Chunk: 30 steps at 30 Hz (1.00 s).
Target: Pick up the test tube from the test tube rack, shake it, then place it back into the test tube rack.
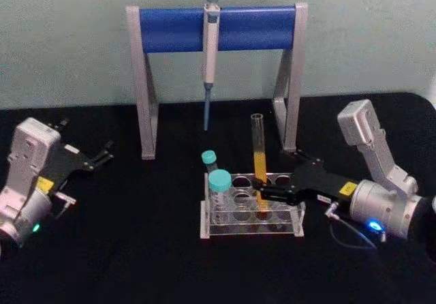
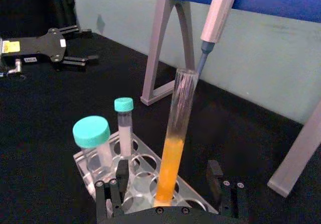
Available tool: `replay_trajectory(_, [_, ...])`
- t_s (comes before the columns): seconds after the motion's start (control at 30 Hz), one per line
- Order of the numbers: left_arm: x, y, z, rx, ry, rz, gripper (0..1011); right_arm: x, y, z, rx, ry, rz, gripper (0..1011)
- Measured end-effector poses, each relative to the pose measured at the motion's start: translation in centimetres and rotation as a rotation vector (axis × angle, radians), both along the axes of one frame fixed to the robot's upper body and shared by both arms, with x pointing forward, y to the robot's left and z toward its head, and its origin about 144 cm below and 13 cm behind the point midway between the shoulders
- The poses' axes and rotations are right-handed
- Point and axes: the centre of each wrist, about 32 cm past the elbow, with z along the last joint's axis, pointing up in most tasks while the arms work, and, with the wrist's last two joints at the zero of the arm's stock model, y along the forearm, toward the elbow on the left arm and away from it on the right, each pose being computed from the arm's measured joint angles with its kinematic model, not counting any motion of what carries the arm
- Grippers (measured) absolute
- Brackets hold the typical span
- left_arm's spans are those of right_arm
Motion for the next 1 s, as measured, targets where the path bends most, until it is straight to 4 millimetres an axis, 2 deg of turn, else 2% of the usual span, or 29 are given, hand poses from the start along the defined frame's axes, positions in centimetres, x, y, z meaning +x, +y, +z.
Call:
replay_trajectory(0.43, [0.0,0.0,0.0,0.000,0.000,0.000,1001,2.1,1.3,-0.1,0.032,0.010,-0.008,1000])
replay_trajectory(1.0, [0.0,0.0,0.0,0.000,0.000,0.000,1001,2.7,1.9,-0.2,0.041,0.008,-0.002,1000])
